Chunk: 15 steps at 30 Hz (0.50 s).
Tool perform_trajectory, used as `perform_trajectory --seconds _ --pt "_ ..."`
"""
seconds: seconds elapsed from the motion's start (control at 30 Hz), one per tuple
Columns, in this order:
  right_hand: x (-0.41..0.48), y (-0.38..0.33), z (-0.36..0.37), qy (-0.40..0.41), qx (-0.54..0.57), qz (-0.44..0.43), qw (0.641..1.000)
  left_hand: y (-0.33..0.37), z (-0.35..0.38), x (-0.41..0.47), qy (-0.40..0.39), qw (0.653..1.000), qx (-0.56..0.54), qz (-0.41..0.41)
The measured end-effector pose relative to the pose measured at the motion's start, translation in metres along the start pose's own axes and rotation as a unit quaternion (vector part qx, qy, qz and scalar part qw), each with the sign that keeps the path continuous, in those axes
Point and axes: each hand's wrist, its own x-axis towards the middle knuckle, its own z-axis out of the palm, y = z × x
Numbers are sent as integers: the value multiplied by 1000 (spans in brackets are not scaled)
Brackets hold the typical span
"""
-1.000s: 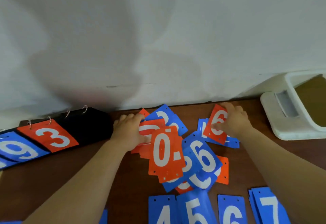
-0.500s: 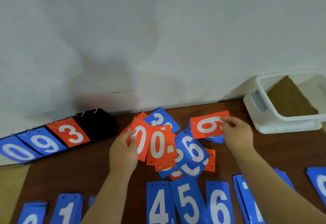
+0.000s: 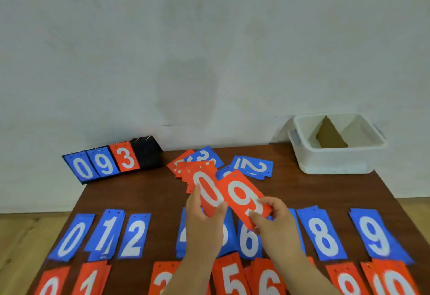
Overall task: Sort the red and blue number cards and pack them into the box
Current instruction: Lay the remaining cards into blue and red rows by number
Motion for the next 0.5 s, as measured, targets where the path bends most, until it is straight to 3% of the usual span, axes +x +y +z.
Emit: perform_trajectory --seconds 0.23,0.5 --pt "-52 -2 -58 -123 -90 -40 988 17 1 -61 -9 1000 -10 18" --pt "-59 -10 -75 -200 -113 -53 972 25 -23 -66 -100 993 38 57"
